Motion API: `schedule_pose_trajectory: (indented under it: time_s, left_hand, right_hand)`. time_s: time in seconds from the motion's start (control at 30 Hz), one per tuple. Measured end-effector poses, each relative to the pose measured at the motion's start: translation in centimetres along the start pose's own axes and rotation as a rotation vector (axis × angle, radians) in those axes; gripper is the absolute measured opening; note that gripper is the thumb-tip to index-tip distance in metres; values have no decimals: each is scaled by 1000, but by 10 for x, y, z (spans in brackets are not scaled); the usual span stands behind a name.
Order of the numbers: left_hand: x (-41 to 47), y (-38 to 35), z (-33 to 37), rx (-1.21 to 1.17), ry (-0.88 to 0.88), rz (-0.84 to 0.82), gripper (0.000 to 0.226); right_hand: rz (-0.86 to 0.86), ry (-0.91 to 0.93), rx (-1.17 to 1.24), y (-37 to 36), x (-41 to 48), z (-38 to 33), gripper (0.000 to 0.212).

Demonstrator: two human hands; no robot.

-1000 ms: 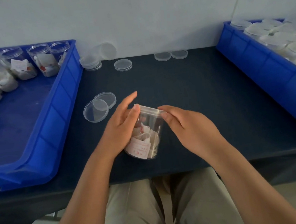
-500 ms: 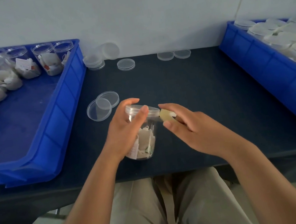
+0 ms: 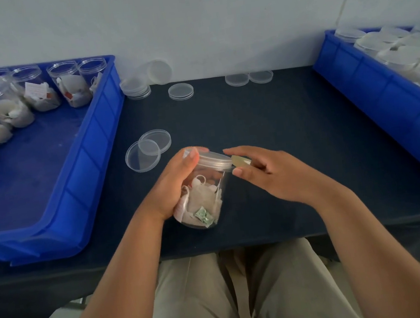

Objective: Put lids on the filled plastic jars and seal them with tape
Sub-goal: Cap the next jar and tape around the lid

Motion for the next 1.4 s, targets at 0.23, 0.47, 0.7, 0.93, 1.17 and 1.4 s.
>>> schedule_pose_trajectory:
  time_s: [0.23, 0.47, 0.7, 0.93, 1.17, 1.4]
  left_hand:
    - [12, -7, -7, -29, -4, -29, 51]
    - [-17, 10, 24, 239, -187, 374, 27]
    - [-37, -20, 16, 399, -65, 539, 83]
    - [-23, 10, 21, 251, -42, 513, 67]
    - [-11, 13, 21, 272, -46, 344, 60]
    - [6, -1, 9, 110, -34, 70, 75]
  right_hand:
    - [-3, -19, 43, -2, 0, -6, 62]
    - [146, -85, 20, 2, -13, -5, 56]
    - [203, -74, -23, -3, -19, -19, 69]
    - [94, -63, 61, -9, -22, -13, 77]
    - [55, -54, -90, 9, -19, 7, 57]
    - [63, -16, -57, 2, -6, 7, 59]
Point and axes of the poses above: each hand's wrist, its own x-axis towards the middle knuckle, its own y-axis out of the back of the hand, z = x × y, the point moved 10 cm from there along x, towards the middle knuckle, and after that the axes turned 14 degrees about y, right-handed, at the moved point
